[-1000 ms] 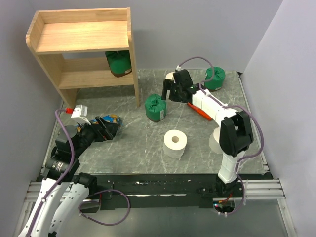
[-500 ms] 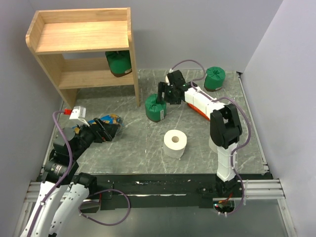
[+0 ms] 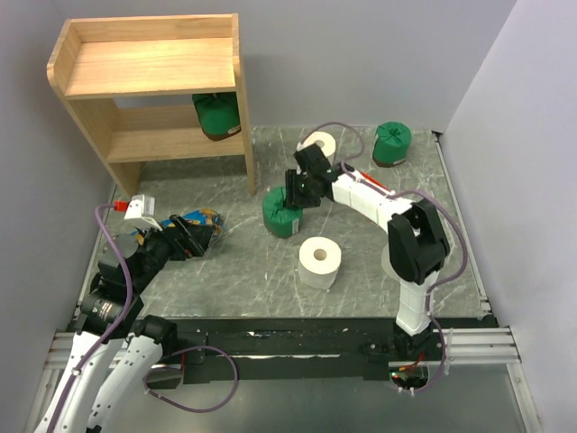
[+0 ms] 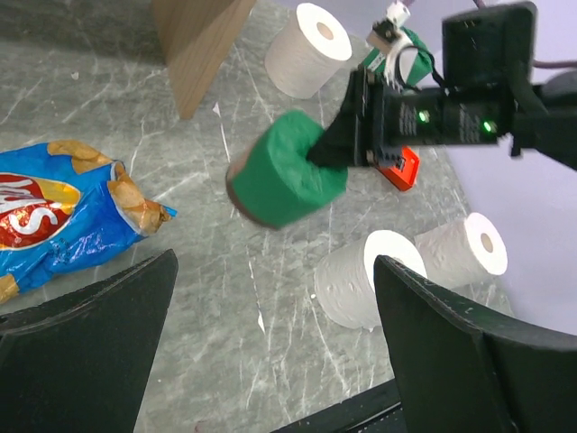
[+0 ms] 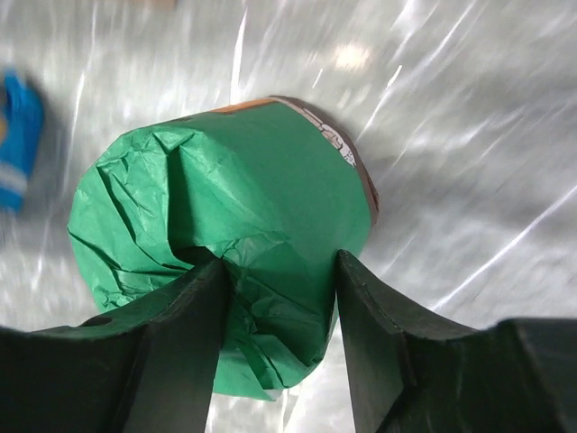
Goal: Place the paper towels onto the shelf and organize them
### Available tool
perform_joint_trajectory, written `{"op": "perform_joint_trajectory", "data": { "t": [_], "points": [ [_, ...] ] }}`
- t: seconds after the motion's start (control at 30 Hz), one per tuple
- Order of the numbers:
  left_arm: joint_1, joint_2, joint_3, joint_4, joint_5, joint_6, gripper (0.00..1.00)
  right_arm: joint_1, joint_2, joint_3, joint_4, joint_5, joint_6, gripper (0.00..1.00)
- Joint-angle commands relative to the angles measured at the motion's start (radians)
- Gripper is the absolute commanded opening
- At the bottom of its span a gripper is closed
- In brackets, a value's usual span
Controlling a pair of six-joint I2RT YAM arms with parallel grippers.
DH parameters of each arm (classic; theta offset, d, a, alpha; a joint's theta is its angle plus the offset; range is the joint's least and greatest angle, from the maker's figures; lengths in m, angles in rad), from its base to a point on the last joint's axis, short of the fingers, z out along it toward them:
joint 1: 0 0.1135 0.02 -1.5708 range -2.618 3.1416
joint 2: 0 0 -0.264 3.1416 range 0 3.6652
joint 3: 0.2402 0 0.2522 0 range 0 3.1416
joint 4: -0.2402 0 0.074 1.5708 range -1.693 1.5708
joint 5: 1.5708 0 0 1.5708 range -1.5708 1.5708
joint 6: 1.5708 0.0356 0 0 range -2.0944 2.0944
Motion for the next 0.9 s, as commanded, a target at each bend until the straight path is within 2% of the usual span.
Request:
{"op": "perform_joint_trajectory", "data": {
  "t": [0.0,0.1,0.2,0.23,0.33,0.43,0.57,0.73,0.87],
  "points": [
    [-0.009,0.014,0.013,0.016,-0.034,-0.008,0.96,0.073,-0.123,-0.091,0.022,-0.034,-0.009,0.55],
    [-0.009,0.041,0.013,0.013,-0.036,-0.008,0.96,0.107,-0.156,-0.132,0.045,-0.061,-0.007,0.55],
    [-0.017,0.078,0.022,0.001,-0.044,-0.003,0.98,0.127,-0.179,-0.146,0.045,-0.095,-0.009,0.59],
    [-0.022,0.084,0.020,0.004,-0.039,-0.001,0.99,0.127,-0.201,-0.154,0.041,-0.098,-0.007,0.68],
    [-0.037,0.123,0.023,0.007,-0.012,0.002,0.99,0.126,-0.270,-0.174,-0.002,-0.063,0.002,0.80],
    [-0.066,0.212,0.077,-0.045,-0.031,-0.003,0.95,0.127,-0.374,-0.204,-0.040,-0.001,-0.007,0.85],
    [-0.120,0.348,0.135,-0.082,-0.073,-0.021,0.94,0.129,-0.552,-0.270,-0.064,0.031,-0.020,0.98],
    [-0.187,0.472,0.163,-0.035,-0.102,-0.081,0.91,0.132,-0.823,-0.434,-0.010,-0.001,-0.009,1.00],
    [-0.239,0.586,0.186,0.001,-0.145,-0.109,0.89,0.133,-0.952,-0.520,0.018,-0.040,0.000,0.99]
  ]
}}
